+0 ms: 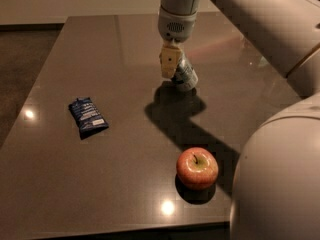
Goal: Knock 7up can over
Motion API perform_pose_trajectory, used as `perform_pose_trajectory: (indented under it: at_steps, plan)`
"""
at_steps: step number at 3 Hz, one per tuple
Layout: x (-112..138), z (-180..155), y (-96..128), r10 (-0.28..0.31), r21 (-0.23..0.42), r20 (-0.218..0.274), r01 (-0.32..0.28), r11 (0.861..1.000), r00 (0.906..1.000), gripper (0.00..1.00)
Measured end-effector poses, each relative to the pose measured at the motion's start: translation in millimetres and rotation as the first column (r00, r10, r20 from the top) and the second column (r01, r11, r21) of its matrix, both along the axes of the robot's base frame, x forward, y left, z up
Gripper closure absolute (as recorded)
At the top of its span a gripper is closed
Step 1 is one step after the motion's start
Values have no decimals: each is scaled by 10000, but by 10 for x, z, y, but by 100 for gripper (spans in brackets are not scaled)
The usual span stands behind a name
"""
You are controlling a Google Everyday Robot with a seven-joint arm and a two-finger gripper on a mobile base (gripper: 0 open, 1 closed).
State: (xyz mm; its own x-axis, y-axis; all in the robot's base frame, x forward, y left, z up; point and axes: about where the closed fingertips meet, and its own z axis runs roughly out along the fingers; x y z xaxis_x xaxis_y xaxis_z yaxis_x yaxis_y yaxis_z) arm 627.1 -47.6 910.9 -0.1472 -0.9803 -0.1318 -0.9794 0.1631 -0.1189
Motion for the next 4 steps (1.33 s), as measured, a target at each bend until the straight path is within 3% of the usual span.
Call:
perform_pose_trajectory:
  at_steps: [2, 3, 4]
  plan:
    - [6, -185, 72, 257, -352, -172, -263, 9990, 9995, 19]
    - [20, -271, 110, 278, -204, -173, -282, 9994, 9995, 0]
    - [20, -271, 110, 278, -203, -172, -282, 9994, 9995, 0]
